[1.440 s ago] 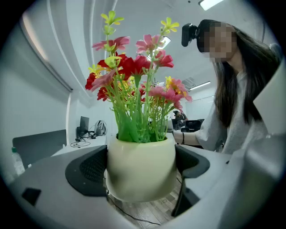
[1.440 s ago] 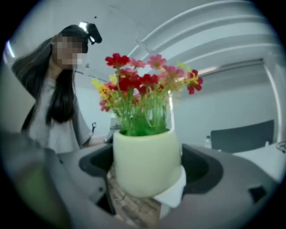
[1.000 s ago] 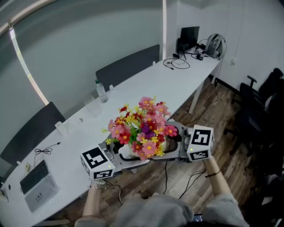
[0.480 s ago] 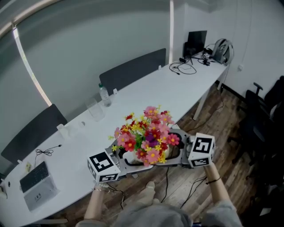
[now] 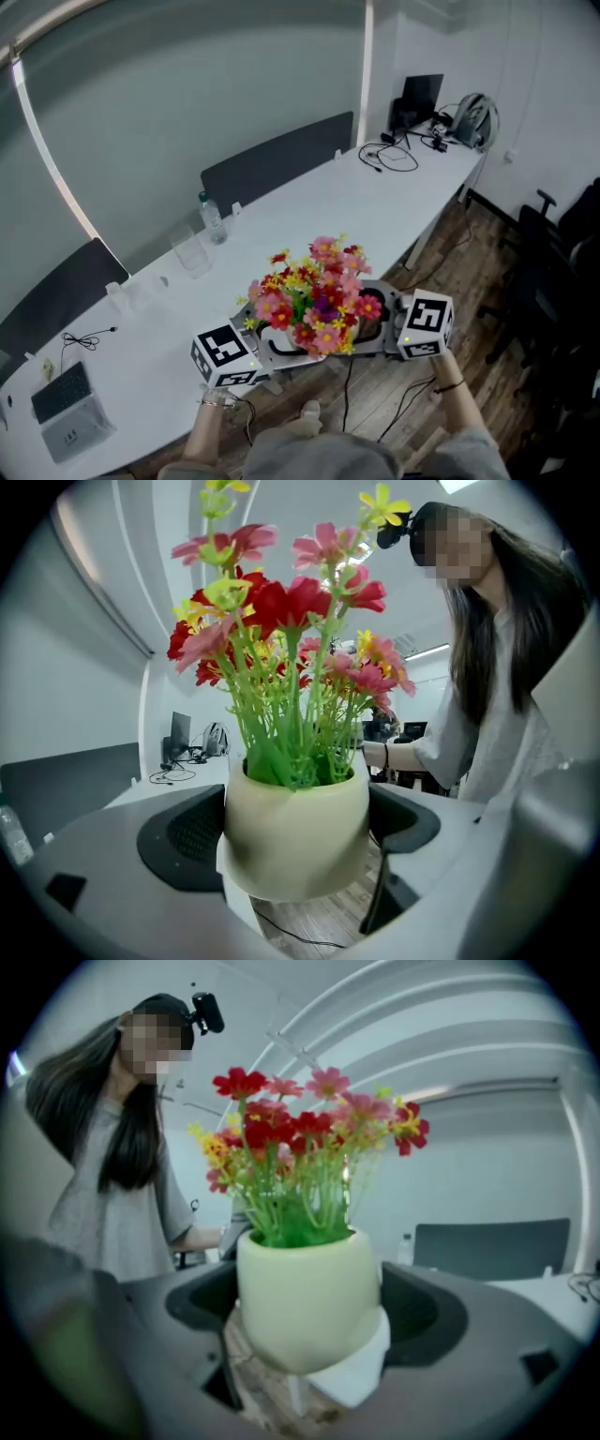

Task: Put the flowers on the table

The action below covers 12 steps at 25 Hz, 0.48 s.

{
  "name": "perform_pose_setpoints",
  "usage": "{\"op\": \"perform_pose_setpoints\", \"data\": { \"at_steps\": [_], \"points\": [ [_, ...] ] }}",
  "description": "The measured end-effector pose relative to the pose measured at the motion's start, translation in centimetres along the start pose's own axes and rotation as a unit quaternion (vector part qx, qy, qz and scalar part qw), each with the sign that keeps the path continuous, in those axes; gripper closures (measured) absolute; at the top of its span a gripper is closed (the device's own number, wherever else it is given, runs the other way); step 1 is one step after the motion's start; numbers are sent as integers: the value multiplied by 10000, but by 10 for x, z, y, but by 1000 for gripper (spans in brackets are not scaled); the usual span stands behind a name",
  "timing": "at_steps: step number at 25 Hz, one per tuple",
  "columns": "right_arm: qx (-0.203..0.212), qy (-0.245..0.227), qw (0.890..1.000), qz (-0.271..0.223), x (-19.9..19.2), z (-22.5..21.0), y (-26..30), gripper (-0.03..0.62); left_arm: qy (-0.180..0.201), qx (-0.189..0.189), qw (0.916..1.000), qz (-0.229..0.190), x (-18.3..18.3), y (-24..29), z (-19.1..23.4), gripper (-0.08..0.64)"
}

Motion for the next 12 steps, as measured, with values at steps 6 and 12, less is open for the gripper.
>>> {"op": "perform_pose_setpoints", "data": {
  "at_steps": [6,12],
  "points": [
    [-53,73,10000,-29,4,-46,6,132,-50,-58,9999,-98,3,10,47,97],
    [-41,9,10000,10,0,-67,8,132,-7,-20,9997,-227,-2,16,66,97]
  ]
}}
Point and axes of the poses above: the fingertips, and each gripper's own axes: y forward along the fingers, z to its left, x out of its top, the point moved 5 cm from there along -y, backward along the fingers, and after that the axes turned 1 degree about x, right-handed, at the moved point
